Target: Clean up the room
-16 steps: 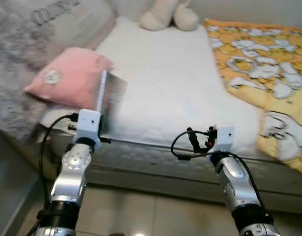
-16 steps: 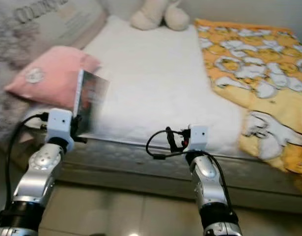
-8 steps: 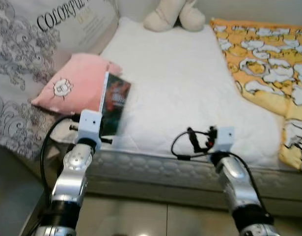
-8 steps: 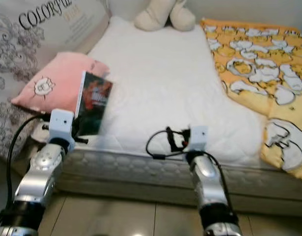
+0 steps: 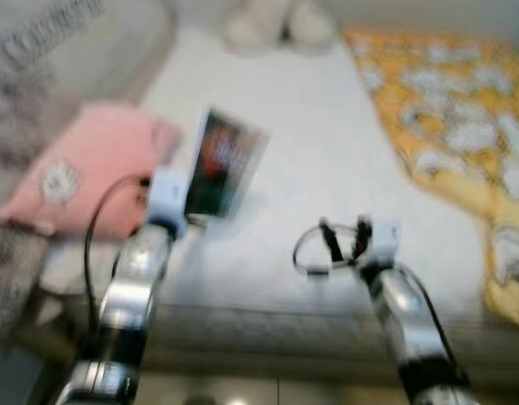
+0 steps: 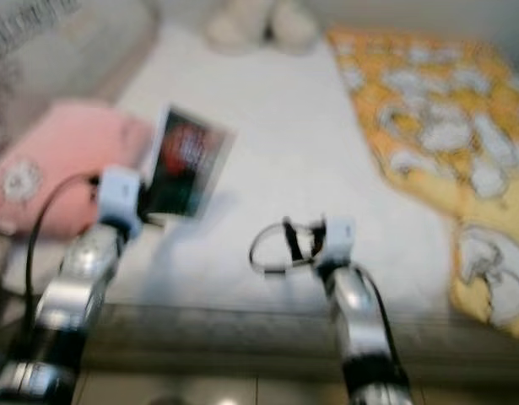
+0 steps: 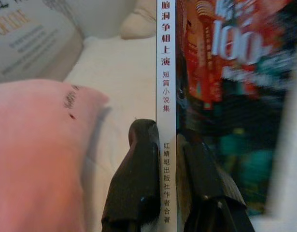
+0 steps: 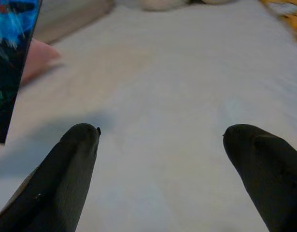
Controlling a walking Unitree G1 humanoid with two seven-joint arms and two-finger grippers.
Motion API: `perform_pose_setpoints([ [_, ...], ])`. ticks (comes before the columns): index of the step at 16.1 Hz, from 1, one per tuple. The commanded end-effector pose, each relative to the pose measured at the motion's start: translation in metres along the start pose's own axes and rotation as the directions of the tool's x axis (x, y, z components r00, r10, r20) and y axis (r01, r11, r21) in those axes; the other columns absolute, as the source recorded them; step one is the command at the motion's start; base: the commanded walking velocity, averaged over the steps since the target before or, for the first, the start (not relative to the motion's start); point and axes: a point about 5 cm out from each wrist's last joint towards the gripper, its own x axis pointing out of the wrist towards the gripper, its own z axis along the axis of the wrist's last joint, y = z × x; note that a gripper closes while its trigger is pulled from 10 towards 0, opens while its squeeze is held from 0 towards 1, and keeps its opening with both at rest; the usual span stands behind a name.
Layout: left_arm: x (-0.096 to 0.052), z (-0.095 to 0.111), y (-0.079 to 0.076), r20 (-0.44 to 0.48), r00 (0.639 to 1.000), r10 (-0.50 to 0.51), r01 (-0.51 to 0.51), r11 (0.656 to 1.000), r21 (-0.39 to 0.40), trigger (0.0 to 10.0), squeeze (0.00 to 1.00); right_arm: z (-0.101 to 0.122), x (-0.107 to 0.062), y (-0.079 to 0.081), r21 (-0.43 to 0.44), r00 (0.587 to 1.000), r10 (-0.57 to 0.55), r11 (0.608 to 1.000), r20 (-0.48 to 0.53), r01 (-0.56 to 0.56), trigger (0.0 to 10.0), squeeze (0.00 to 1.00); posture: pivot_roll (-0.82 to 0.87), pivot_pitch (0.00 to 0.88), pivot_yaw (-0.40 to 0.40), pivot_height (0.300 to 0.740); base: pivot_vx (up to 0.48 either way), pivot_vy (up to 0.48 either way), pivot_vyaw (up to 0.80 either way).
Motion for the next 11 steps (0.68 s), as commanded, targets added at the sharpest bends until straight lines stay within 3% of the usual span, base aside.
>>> perform_pose_setpoints([
  [1,0.017,0.009,0.022,-0.041,0.994,0.099,-0.099,0.995,-0.009,10.0,0.0,0.0,-0.003,0.007,0.004,1.0,0.028,1.0,-0.003,-0.028,10.0,0.0,-0.01,0.0,0.012,0.74,0.0,0.0,0.0],
  [3,0.033,0.005,0.037,-0.135,0.985,0.111,-0.12,0.991,-0.061,10.0,0.0,-0.002,-0.01,0.005,-0.001,0.999,0.029,1.0,-0.014,-0.029,10.0,0.0,-0.03,0.0,0.006,0.74,0.0,0.0,0.0],
  [4,0.041,0.007,0.041,-0.161,0.984,0.08,-0.103,0.985,-0.14,10.0,0.0,-0.004,-0.02,0.001,-0.013,0.999,0.03,0.999,-0.028,-0.031,10.0,0.0,-0.06,0.013,-0.005,0.74,0.0,0.0,0.0],
  [5,0.046,0.004,0.034,-0.191,0.981,-0.016,-0.056,0.928,-0.368,10.0,0.0,-0.005,-0.034,-0.004,-0.03,0.999,0.03,0.999,-0.045,-0.032,10.0,0.0,-0.11,0.068,-0.011,0.74,0.0,0.0,0.0],
  [6,0.046,-0.006,0.023,-0.209,0.972,-0.111,-0.014,0.857,-0.515,10.0,0.0,-0.008,-0.046,-0.008,-0.044,0.997,0.023,0.999,-0.067,-0.026,10.0,0.0,-0.14,0.078,-0.01,0.74,0.0,0.0,0.0],
  [7,0.045,-0.013,0.019,-0.234,0.963,-0.133,-0.006,0.857,-0.515,10.0,0.0,-0.009,-0.055,-0.011,-0.055,0.997,0.01,0.998,-0.08,-0.014,10.0,0.0,-0.18,0.087,-0.001,0.74,0.0,0.0,0.0],
  [9,0.05,-0.001,0.011,-0.166,0.964,-0.207,0.086,0.836,-0.541,10.0,0.0,-0.005,-0.068,-0.013,-0.059,0.997,-0.02,0.998,-0.075,0.016,10.0,0.0,-0.22,0.097,0.01,0.74,0.0,0.0,0.0],
  [11,0.051,0.002,0.012,-0.157,0.957,-0.244,0.105,0.795,-0.598,10.0,0.0,-0.003,-0.082,-0.015,-0.055,0.995,-0.036,0.998,-0.096,0.031,10.0,0.0,-0.24,0.132,0.009,0.74,0.0,0.0,0.0],
])
